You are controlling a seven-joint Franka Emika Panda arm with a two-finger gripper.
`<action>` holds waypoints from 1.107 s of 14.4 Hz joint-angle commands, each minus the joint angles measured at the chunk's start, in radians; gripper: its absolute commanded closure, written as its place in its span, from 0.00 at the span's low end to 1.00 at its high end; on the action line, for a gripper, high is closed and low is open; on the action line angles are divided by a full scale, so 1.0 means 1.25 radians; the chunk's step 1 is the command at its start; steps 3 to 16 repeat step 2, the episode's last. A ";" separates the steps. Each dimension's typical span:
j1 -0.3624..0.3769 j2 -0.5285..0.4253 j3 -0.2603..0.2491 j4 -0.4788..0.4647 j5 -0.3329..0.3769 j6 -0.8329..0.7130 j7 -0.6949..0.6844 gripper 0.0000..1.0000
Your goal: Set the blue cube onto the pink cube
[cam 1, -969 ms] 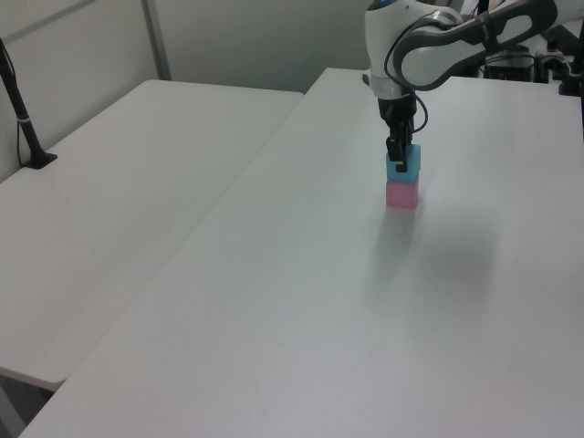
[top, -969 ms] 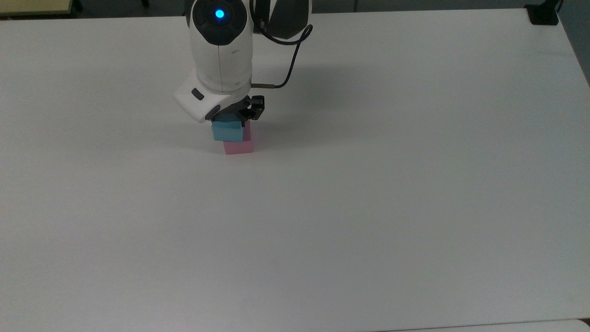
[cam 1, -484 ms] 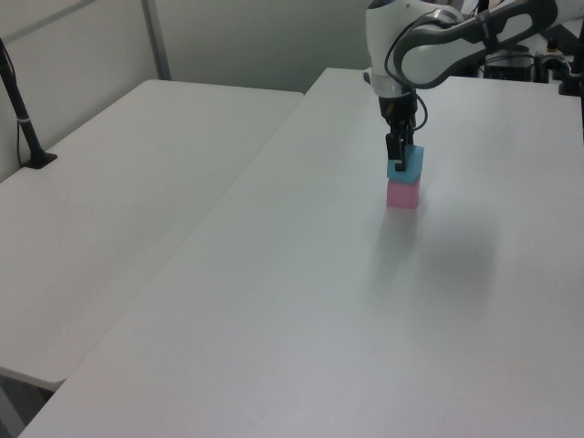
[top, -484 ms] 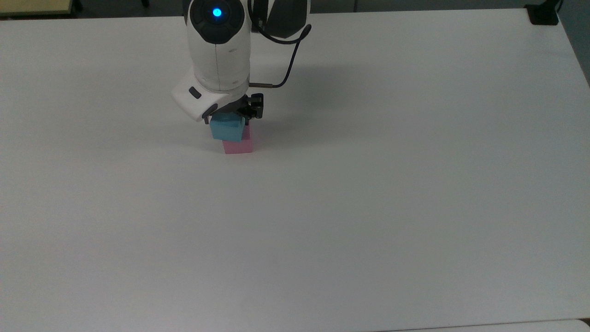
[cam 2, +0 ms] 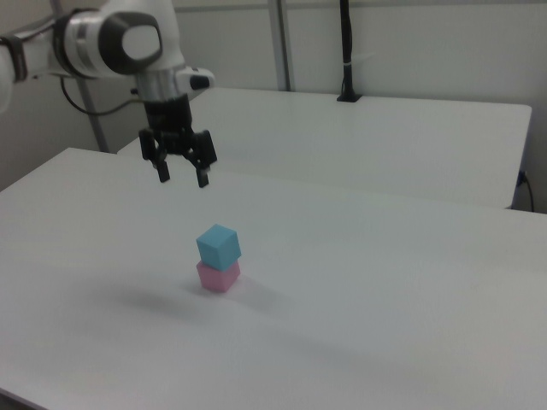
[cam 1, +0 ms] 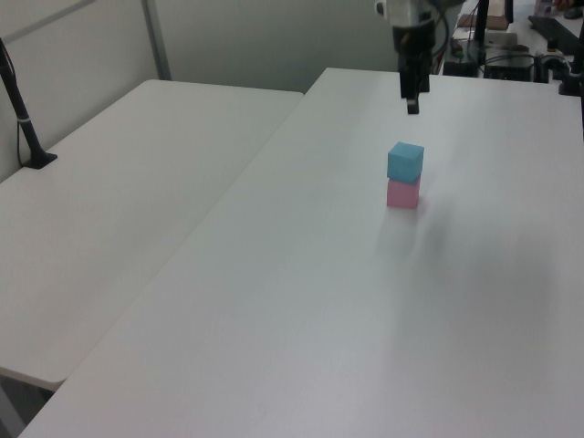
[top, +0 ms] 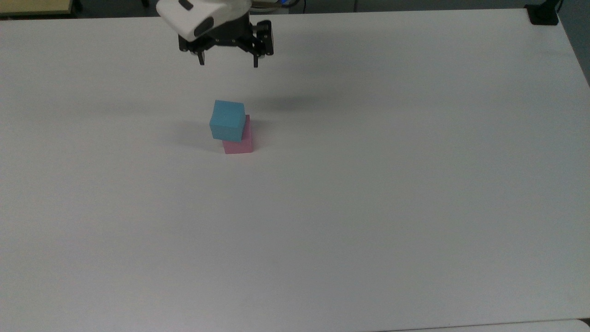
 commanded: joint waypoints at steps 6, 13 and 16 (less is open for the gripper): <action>-0.035 -0.087 0.013 -0.017 0.008 -0.026 0.009 0.00; -0.035 -0.087 0.013 -0.017 0.008 -0.026 0.009 0.00; -0.035 -0.087 0.013 -0.017 0.008 -0.026 0.009 0.00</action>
